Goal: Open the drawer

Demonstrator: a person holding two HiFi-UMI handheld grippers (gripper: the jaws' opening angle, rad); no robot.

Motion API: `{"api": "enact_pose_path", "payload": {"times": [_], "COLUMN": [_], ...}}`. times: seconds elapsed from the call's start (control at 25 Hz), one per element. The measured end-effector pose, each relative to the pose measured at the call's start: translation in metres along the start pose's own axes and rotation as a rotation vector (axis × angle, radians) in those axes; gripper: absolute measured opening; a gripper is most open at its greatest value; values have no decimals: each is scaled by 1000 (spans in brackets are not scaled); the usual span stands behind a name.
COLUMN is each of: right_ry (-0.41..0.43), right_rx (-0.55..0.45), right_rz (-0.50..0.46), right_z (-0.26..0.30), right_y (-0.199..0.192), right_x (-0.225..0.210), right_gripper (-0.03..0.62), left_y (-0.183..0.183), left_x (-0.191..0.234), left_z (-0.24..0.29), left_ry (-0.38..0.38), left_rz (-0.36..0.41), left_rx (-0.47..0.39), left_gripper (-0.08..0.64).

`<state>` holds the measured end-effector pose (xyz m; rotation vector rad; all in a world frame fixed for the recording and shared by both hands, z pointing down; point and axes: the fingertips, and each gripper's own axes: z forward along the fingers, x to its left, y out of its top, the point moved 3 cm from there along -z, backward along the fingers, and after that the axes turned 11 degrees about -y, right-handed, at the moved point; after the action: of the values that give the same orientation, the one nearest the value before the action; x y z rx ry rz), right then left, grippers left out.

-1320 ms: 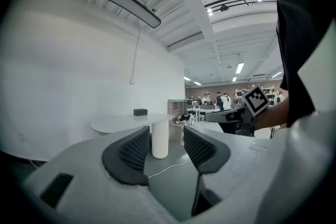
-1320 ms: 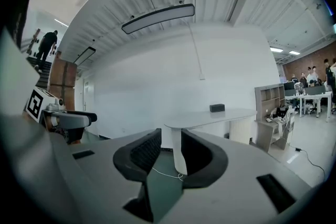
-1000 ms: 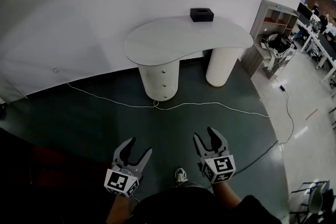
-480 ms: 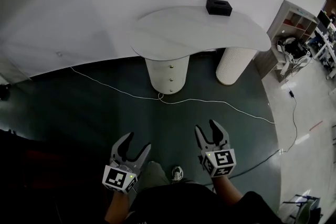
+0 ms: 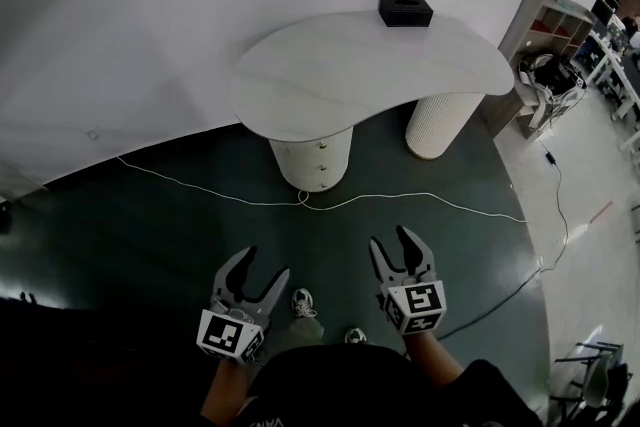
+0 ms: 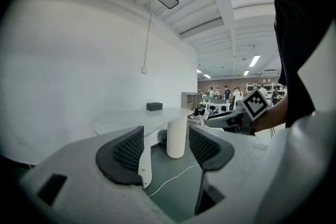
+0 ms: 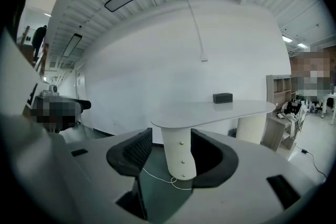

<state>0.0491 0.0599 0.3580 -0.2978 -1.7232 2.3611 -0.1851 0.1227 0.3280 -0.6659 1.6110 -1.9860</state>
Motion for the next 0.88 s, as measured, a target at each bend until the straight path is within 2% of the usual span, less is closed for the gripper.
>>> {"api": "enact_pose_path", "payload": {"times": [0.32,0.52,0.68,0.88], "right_ry": [-105,-154,-154,-130], "right_rx": [0,5,7,17], "right_rz": [44,45,39,38], "right_z": [69,91,114,146], "right_y": [8,1,-2,-16], "right_x": [26,30,29,19], "right_gripper": [213,212,212,210], "left_y": [18,13,6,-11], "left_x": [93,122,137,150], "left_z": [44,70,93,119], "left_ry": [-143,-226,-250,-241], "left_rz": [54,72,70,55], "left_rx": [23,36,49,77], "left_gripper": [265,265,265,265]}}
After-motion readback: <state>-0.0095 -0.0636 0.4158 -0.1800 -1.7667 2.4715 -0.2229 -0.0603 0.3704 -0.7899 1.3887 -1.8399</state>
